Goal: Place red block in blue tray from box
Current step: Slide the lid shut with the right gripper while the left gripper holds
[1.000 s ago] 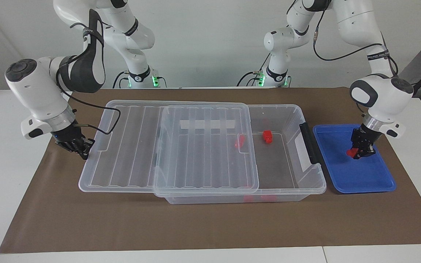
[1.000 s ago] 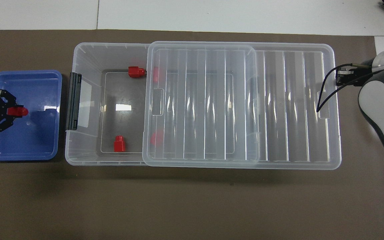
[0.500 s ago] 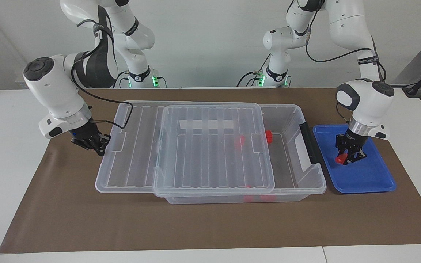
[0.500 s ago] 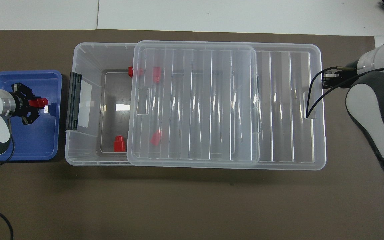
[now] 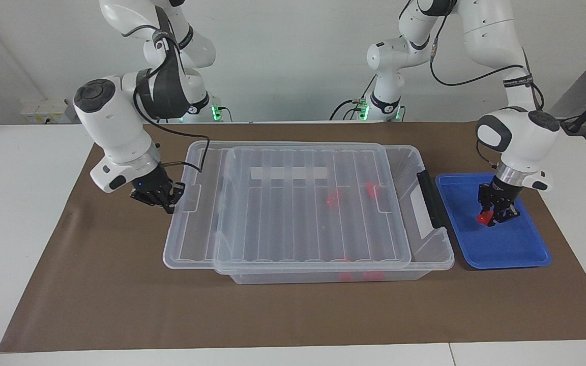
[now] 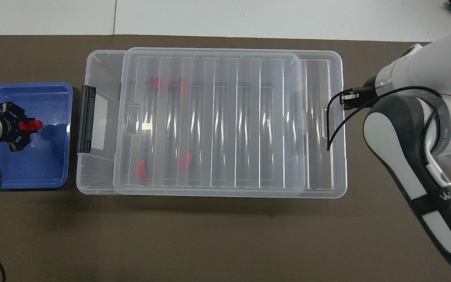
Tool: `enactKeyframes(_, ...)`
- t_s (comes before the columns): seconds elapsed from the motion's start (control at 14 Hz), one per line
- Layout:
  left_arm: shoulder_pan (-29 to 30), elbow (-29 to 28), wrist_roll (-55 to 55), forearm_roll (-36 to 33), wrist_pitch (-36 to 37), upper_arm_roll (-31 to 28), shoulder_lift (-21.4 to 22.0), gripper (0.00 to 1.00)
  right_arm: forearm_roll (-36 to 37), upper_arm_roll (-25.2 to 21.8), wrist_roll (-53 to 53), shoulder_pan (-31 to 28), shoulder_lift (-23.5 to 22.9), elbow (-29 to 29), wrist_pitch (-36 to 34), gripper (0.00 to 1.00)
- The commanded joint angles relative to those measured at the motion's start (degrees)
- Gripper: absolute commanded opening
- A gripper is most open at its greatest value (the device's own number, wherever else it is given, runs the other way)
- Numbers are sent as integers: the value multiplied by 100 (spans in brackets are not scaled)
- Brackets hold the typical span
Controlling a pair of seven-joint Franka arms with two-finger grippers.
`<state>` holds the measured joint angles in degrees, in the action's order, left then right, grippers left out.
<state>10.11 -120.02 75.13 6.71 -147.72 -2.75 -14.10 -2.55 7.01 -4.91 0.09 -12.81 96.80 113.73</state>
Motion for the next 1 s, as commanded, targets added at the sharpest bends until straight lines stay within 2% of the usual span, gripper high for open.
enactKeyframes(0.0,17,-83,-367,-3,-248,12,-197,0,44,28,96,139,121,164,-35,0)
enactKeyframes(0.71,17,-100,-543,-3,-407,12,-313,0,44,55,61,536,138,225,-70,0)
enactKeyframes(0.86,17,-100,-770,-3,-407,12,-313,43,44,55,61,544,138,225,-70,0)
enactKeyframes(0.93,34,-100,-815,-3,-398,12,-313,73,44,55,61,545,138,225,-70,0)
